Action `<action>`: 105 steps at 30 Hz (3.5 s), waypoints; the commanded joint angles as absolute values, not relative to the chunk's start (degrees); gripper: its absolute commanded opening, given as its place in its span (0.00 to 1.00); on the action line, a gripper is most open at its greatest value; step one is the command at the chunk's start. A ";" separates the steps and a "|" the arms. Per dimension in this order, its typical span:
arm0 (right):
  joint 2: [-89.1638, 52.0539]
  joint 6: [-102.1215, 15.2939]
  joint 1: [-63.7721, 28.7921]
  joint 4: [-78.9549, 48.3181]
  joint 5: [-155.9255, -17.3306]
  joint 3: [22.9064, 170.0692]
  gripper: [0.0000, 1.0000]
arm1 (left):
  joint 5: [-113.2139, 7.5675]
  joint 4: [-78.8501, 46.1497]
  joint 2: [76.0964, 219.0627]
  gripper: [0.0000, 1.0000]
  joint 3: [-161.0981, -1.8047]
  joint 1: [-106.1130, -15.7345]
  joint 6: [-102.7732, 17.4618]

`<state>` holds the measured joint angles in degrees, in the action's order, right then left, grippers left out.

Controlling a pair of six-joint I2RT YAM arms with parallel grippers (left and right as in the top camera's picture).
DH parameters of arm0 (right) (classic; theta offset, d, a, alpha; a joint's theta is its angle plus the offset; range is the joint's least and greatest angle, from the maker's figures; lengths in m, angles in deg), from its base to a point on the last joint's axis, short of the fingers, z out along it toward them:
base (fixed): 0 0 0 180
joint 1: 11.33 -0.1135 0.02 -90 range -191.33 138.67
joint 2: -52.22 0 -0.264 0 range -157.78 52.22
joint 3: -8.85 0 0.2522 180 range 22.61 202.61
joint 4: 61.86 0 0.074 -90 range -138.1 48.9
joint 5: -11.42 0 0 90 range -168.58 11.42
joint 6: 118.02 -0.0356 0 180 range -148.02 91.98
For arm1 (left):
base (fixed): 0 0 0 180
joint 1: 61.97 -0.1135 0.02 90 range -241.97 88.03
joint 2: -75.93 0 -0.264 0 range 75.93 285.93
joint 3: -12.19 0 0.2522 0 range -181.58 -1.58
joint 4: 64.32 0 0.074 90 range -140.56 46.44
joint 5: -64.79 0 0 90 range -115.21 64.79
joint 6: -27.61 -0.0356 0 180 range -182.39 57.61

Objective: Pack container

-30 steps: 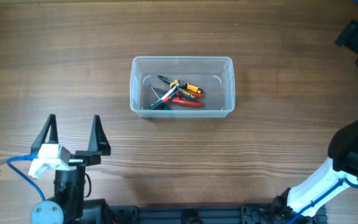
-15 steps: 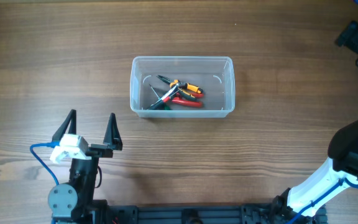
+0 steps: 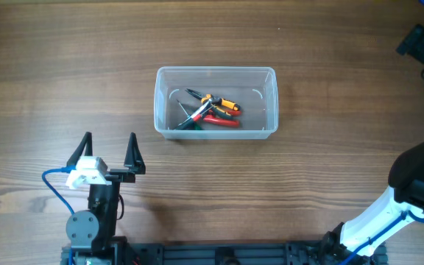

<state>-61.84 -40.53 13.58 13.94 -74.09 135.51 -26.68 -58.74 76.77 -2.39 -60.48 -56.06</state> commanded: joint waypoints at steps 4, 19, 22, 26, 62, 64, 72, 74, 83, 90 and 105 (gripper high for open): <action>-62.00 -40.38 13.30 13.81 -74.38 135.47 1.00 | -25.52 -58.52 76.14 1.00 -1.87 -60.21 -56.13; -62.00 -40.38 13.30 13.78 -74.38 135.47 1.00 | -25.76 -46.24 76.14 1.00 -1.89 -60.21 -55.91; -62.00 -40.38 13.30 13.81 -74.40 135.47 1.00 | -25.76 -46.24 76.14 1.00 -1.89 -60.21 -55.91; -62.00 -40.40 13.30 13.81 -74.38 135.47 1.00 | -25.76 -46.24 76.16 1.00 -1.89 -60.21 -55.91; -62.00 -39.96 13.30 13.81 -74.36 135.47 1.00 | -25.74 -46.24 76.21 1.00 -1.89 -60.21 -55.91; -62.00 -39.02 13.30 13.81 -74.36 135.47 1.00 | -25.76 -46.24 76.21 1.00 -1.89 -60.21 -55.91; -57.54 -38.61 13.27 10.27 -74.18 135.47 1.00 | -25.76 -46.24 76.21 1.00 -1.89 -60.21 -55.89; -54.94 -39.13 12.92 6.59 -74.38 135.47 1.00 | -25.76 -46.24 76.21 1.00 -1.89 -60.21 -55.91; -37.60 -38.50 6.06 -11.66 -71.71 128.15 1.00 | -25.76 -46.24 76.21 1.00 -1.89 -60.21 -55.91; -17.17 -38.74 -2.83 -27.88 -68.72 104.85 1.00 | -25.76 -46.24 76.21 1.00 -1.89 -60.21 -55.91; 21.45 -44.14 -8.91 -49.23 -69.22 60.22 1.00 | -25.76 -46.24 76.21 1.00 -1.89 -60.21 -55.91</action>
<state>14.70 -40.88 -8.56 -47.68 -69.55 67.17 -26.25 -46.39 76.73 -2.15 -60.48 -56.06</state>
